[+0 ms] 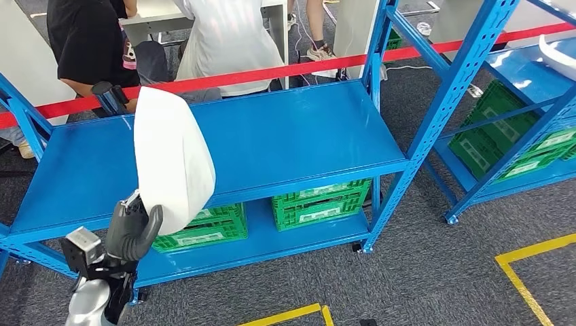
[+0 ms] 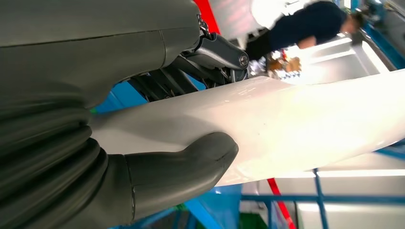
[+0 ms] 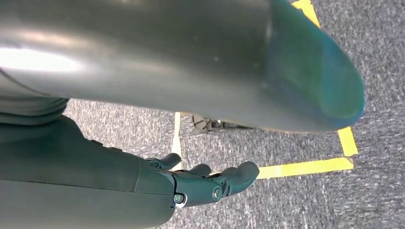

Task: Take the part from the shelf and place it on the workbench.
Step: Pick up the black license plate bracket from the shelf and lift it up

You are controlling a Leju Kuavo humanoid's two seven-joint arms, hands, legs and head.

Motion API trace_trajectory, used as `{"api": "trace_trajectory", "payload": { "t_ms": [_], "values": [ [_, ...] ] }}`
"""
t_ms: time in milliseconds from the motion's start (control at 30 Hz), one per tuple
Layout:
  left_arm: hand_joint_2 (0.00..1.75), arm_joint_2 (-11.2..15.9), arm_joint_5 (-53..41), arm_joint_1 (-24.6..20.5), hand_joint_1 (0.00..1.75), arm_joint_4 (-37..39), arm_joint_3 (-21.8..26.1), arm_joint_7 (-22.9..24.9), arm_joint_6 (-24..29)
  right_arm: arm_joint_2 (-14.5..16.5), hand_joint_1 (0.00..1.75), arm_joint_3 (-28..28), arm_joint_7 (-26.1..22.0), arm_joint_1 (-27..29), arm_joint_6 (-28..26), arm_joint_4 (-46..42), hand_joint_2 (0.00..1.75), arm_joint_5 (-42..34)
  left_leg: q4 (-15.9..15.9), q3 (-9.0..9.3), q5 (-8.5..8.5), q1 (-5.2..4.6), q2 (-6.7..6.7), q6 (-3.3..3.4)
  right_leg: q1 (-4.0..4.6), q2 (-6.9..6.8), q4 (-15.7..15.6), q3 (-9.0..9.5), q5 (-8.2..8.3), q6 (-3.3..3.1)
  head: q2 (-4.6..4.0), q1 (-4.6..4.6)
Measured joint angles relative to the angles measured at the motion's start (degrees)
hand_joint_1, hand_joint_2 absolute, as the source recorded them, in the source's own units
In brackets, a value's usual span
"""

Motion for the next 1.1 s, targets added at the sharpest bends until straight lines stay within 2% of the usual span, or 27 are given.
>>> {"api": "trace_trajectory", "payload": {
  "t_ms": [200,333,400,433,467,533,567,600,633,667,700,733,767,800,900,933,967,1033,1067,1100],
  "values": [
    [1.75,0.55,-2.11,8.98,1.75,-11.86,-2.91,-2.65,-1.49,-0.24,0.00,0.27,-0.39,-0.03,-0.01,0.01,0.00,1.73,0.29,0.02,-0.33,-0.28,-0.01,0.45,-0.16,-0.04,-0.06,0.17,-0.16,0.36,0.00,0.01],
    [1.75,0.80,-3.00,11.07,1.75,-15.13,-4.04,-3.11,-1.78,-0.23,0.00,0.63,-1.12,-0.17,-0.27,0.02,0.00,2.70,0.59,0.04,-0.41,-0.46,-0.12,0.97,-0.32,-0.21,-0.17,0.50,-0.10,0.89,0.00,0.00],
    [1.75,0.77,-3.21,11.31,1.75,-16.09,-4.52,-3.07,-1.79,-0.25,0.00,0.76,-1.08,-0.30,-0.45,0.02,0.00,3.00,0.03,0.33,0.21,-0.12,-0.09,1.37,-0.24,-0.23,0.02,0.60,-0.35,1.32,0.00,0.03],
    [1.75,0.72,-3.31,11.35,1.75,-16.47,-4.72,-3.05,-1.79,-0.25,0.00,0.81,-0.98,-0.34,-0.50,0.02,0.00,3.14,-0.34,0.45,0.56,0.11,-0.04,1.59,-0.20,-0.24,0.89,0.35,-1.28,1.56,0.00,0.11],
    [1.75,0.65,-3.41,11.42,1.75,-16.79,-4.87,-3.04,-1.76,-0.26,0.00,0.91,-0.86,-0.36,-0.53,0.02,0.00,3.28,-0.68,0.48,0.87,0.34,0.07,1.79,-0.19,-0.25,2.95,-0.37,-2.98,1.79,0.00,0.23],
    [1.75,0.54,-3.85,11.78,1.75,-17.33,-5.19,-3.04,-1.56,-0.26,0.00,1.21,-0.47,-0.35,-0.54,0.03,0.00,3.59,-0.66,0.15,1.10,0.39,0.26,2.01,-0.37,-0.27,9.74,-2.87,-7.31,2.21,0.00,0.42],
    [1.75,0.48,-4.15,12.08,1.75,-17.55,-5.36,-3.05,-1.41,-0.26,0.00,1.37,-0.28,-0.33,-0.54,0.04,0.00,3.72,-0.50,-0.11,1.15,0.41,0.34,2.00,-0.47,-0.27,12.93,-3.95,-8.80,2.38,0.00,0.44],
    [1.75,0.43,-4.48,12.41,1.75,-17.76,-5.60,-3.09,-1.22,-0.27,0.00,1.52,-0.11,-0.30,-0.54,0.04,0.00,3.79,-0.29,-0.42,1.21,0.45,0.40,1.94,-0.56,-0.27,14.48,-4.23,-9.18,2.52,0.00,0.44],
    [1.75,0.36,-4.80,12.73,1.75,-17.95,-5.82,-3.14,-1.04,-0.30,0.00,1.62,-0.02,-0.29,-0.53,0.04,0.00,3.82,-0.01,-0.76,1.28,0.52,0.42,1.84,-0.66,-0.28,13.88,-3.46,-8.50,2.64,0.00,0.44],
    [1.75,0.27,-5.07,13.00,1.75,-18.09,-6.00,-3.20,-0.87,-0.35,0.00,1.68,0.01,-0.29,-0.53,0.04,0.00,3.82,0.32,-1.14,1.35,0.64,0.41,1.68,-0.79,-0.30,11.13,-1.57,-7.08,2.75,0.00,0.44],
    [1.75,0.17,-5.30,13.20,1.75,-18.21,-6.19,-3.26,-0.70,-0.40,0.00,1.72,0.02,-0.33,-0.52,0.04,0.00,3.77,0.72,-1.52,1.41,0.74,0.39,1.45,-0.92,-0.30,7.11,0.85,-5.94,2.78,0.00,0.44],
    [1.75,0.08,-5.49,13.33,1.75,-18.30,-6.33,-3.30,-0.57,-0.45,0.00,1.73,0.01,-0.36,-0.51,0.04,0.00,3.73,1.04,-1.82,1.49,0.78,0.30,1.13,-0.87,-0.21,3.97,2.86,-4.87,2.64,0.00,0.45],
    [1.75,-0.02,-5.62,13.39,1.75,-18.36,-6.49,-3.33,-0.46,-0.48,0.00,1.74,0.01,-0.38,-0.49,0.04,0.00,3.68,1.31,-2.00,1.55,0.76,0.20,0.75,-0.80,-0.11,1.80,4.12,-4.28,2.32,0.00,0.45],
    [1.75,-0.11,-5.73,13.40,1.75,-18.39,-6.67,-3.37,-0.37,-0.51,0.00,1.75,0.01,-0.42,-0.48,0.04,0.00,3.63,1.48,-2.11,1.68,0.70,0.09,0.33,-0.73,0.01,0.97,4.52,-4.26,1.81,0.00,0.43],
    [1.75,-0.38,-5.85,13.26,1.75,-18.28,-7.00,-3.41,-0.26,-0.63,0.00,1.76,-0.01,-0.46,-0.42,0.04,0.00,3.52,1.61,-2.39,1.99,0.78,-0.12,-0.98,-0.66,0.01,0.79,3.84,-3.56,0.09,0.00,0.40],
    [1.75,-0.45,-5.85,13.14,1.75,-18.18,-7.08,-3.40,-0.26,-0.65,0.00,1.76,-0.01,-0.47,-0.39,0.04,0.00,3.47,2.32,-2.75,1.04,0.88,-0.13,-1.35,-0.68,-0.08,0.66,3.48,-3.09,-0.39,0.00,0.35],
    [1.75,-0.49,-5.84,12.93,1.75,-18.07,-7.17,-3.40,-0.26,-0.66,0.00,1.76,-0.01,-0.46,-0.37,0.04,0.00,3.42,4.01,-3.45,-0.80,0.98,-0.13,-1.63,-0.73,-0.19,0.54,3.02,-2.58,-0.80,0.00,0.26],
    [1.75,-0.56,-5.85,12.32,1.75,-17.72,-7.35,-3.34,-0.26,-0.68,0.00,1.76,0.09,-0.48,-0.34,0.04,0.00,3.26,10.42,-5.48,-6.21,1.07,-0.09,-2.05,-0.67,-0.34,0.56,1.73,-1.56,-1.18,0.00,0.09],
    [1.75,-0.60,-5.90,12.02,1.75,-17.51,-7.40,-3.27,-0.26,-0.69,0.00,1.76,0.16,-0.48,-0.33,0.04,0.00,3.20,13.94,-6.32,-8.27,1.09,-0.08,-2.19,-0.60,-0.39,0.58,0.99,-1.01,-1.21,0.00,0.07],
    [1.75,-0.63,-5.96,11.76,1.75,-17.27,-7.42,-3.17,-0.26,-0.70,0.00,1.76,0.26,-0.48,-0.33,0.04,0.00,3.15,16.42,-6.48,-9.22,1.09,-0.08,-2.24,-0.54,-0.43,0.61,0.24,-0.46,-1.20,0.00,0.07]
  ]
}}
